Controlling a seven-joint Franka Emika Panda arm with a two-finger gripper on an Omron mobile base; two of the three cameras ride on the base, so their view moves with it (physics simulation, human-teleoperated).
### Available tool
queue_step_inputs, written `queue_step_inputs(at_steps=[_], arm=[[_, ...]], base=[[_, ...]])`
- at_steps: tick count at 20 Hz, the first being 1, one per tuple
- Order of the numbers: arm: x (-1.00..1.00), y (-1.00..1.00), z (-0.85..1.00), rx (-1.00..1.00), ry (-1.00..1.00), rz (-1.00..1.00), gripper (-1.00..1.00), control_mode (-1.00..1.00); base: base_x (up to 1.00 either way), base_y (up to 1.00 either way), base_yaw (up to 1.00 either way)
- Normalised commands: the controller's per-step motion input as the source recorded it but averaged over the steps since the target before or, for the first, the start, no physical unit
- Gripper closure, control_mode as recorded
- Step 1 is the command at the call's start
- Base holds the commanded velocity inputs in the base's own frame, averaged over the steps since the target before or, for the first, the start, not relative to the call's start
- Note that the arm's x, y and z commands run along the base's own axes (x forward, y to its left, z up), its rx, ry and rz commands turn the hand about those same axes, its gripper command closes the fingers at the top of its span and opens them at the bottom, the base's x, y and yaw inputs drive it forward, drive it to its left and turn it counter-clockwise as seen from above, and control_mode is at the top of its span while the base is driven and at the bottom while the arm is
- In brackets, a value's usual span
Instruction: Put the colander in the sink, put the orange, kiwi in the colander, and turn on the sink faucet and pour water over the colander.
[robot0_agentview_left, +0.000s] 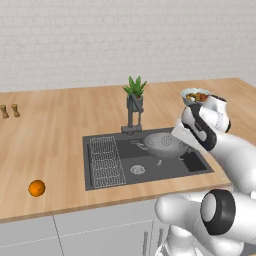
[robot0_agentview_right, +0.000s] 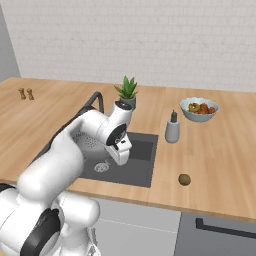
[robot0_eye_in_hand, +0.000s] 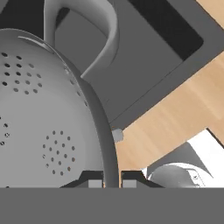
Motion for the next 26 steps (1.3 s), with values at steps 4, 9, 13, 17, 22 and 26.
queue_step_inputs(at_steps=[4,9,13,17,22,26], arm=[[0.54,0.03,-0.42,0.0,-0.06,0.15,1.0,-1.0],[0.52,0.07,-0.48,0.0,-0.01,0.01,1.0,-1.0],[0.37,0.0,-0.57,0.0,0.0,0.0,1.0,-1.0],[0.46,0.0,-0.46,0.0,0.0,0.0,1.0,-1.0],[0.49,0.0,-0.32,0.0,0.0,0.0,1.0,-1.0],[0.33,0.04,-0.37,0.0,-0.03,0.0,1.0,-1.0]], base=[[0.0,0.0,0.0],[0.0,0.0,0.0],[0.0,0.0,0.0],[0.0,0.0,0.0],[0.0,0.0,0.0],[0.0,0.0,0.0]])
